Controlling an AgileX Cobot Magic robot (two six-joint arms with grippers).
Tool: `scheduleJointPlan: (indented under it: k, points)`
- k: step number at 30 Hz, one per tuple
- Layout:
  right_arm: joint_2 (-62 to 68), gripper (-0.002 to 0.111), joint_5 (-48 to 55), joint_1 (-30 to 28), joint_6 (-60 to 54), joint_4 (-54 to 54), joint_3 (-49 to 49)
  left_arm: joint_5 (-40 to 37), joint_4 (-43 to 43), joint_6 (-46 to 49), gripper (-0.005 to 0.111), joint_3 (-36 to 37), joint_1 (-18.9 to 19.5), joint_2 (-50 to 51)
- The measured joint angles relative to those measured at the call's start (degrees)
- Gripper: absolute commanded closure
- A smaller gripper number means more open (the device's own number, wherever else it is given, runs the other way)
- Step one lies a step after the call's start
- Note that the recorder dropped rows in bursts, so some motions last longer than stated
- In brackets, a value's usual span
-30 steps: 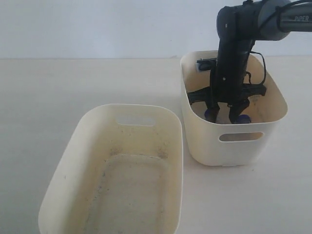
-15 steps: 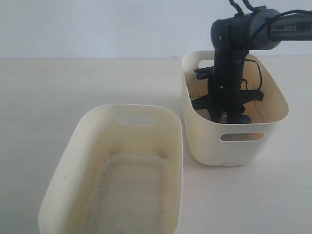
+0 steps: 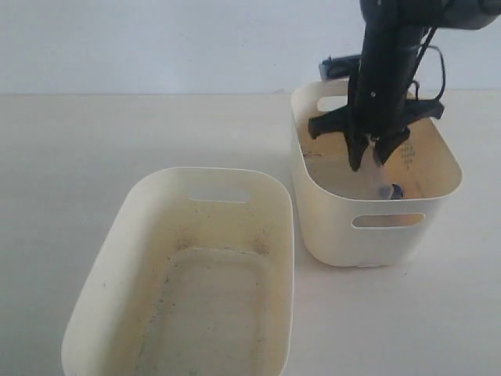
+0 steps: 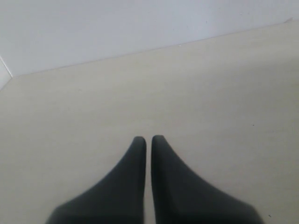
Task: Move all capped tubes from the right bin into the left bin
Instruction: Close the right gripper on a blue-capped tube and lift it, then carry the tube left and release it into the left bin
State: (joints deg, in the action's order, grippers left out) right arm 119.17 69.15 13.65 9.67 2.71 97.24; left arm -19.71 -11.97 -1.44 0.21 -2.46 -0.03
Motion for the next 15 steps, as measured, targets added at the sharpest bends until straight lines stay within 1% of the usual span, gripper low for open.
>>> scheduleJointPlan:
  k: [5, 8, 12, 15]
  points:
    - [-8.56, 0.108, 0.35, -0.08, 0.00, -0.57, 0.00, 0.00, 0.00, 0.00, 0.102, 0.00, 0.00, 0.00]
    - [-12.70, 0.108, 0.35, -0.08, -0.63, -3.90, 0.00, 0.00, 0.00, 0.00, 0.102, 0.00, 0.00, 0.00]
    - [-17.21, 0.108, 0.48, -0.22, -4.87, -12.92, 0.00, 0.00, 0.00, 0.00, 0.102, 0.00, 0.00, 0.00]
    - [-19.83, 0.108, 0.48, 1.46, -8.85, -20.00, 0.00, 0.00, 0.00, 0.00, 0.102, 0.00, 0.00, 0.00]
